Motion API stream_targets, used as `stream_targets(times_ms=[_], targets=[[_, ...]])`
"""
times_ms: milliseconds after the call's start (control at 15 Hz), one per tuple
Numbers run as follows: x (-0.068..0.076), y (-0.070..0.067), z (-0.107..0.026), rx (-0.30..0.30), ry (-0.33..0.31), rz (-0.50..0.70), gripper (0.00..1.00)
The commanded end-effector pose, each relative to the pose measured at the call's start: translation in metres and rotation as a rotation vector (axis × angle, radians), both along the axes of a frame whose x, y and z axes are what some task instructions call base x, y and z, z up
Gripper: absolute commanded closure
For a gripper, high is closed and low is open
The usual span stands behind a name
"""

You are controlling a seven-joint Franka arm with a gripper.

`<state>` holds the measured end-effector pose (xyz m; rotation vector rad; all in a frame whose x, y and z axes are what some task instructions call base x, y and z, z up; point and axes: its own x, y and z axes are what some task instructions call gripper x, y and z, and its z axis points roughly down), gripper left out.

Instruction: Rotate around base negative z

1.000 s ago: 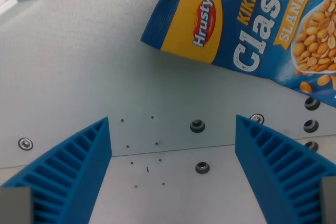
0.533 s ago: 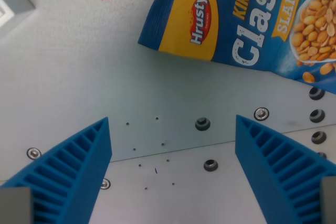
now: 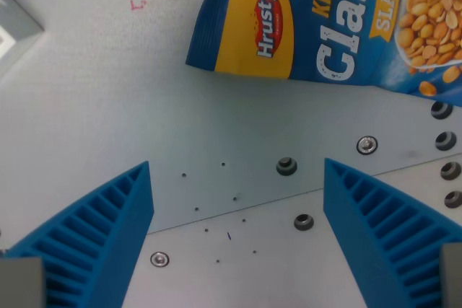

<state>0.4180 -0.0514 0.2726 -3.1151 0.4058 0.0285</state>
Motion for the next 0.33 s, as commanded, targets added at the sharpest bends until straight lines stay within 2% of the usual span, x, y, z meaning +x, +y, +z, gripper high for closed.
stream_targets(times_ms=[67, 333], targets=[[0.0002, -0.0004, 0.0025, 0.003, -0.007, -0.171, 0.00], [0.0002, -0.0004, 0.0025, 0.003, -0.007, -0.224, 0.00]])
